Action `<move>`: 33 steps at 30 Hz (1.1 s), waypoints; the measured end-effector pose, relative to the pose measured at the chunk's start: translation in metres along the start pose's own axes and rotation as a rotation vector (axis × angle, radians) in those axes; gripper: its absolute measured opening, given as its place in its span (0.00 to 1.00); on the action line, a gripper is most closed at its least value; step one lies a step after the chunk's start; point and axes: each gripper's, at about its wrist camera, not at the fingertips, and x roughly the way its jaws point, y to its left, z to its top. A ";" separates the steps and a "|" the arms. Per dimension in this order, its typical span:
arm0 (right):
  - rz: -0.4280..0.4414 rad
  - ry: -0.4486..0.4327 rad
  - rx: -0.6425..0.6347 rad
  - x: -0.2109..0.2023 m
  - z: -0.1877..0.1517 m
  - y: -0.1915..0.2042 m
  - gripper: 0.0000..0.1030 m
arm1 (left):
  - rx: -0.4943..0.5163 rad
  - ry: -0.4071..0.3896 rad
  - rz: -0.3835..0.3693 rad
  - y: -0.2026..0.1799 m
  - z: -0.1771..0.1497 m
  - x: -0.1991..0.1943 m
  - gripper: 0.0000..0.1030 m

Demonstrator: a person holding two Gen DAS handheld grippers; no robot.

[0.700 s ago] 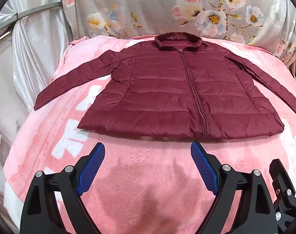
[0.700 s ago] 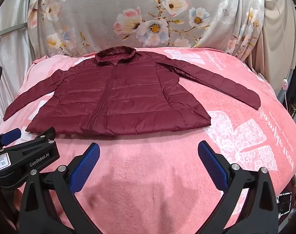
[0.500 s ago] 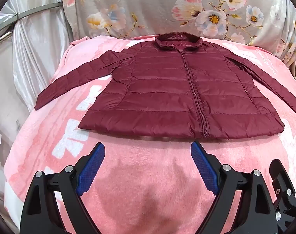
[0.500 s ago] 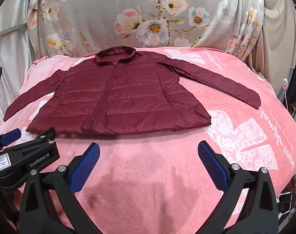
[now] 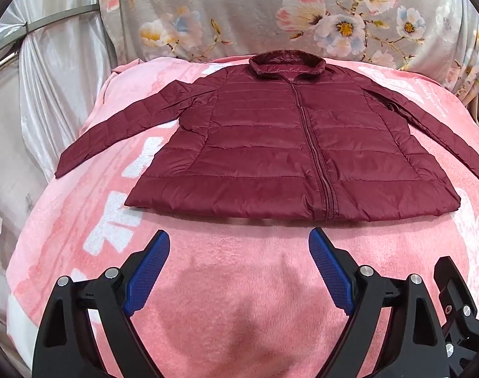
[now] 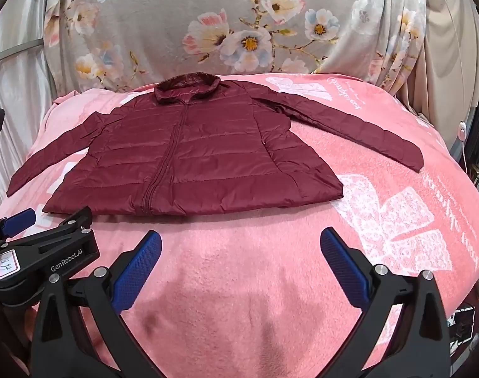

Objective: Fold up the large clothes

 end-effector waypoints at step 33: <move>0.005 0.002 0.004 0.000 0.000 0.003 0.96 | 0.002 0.004 0.002 -0.004 -0.007 0.002 0.85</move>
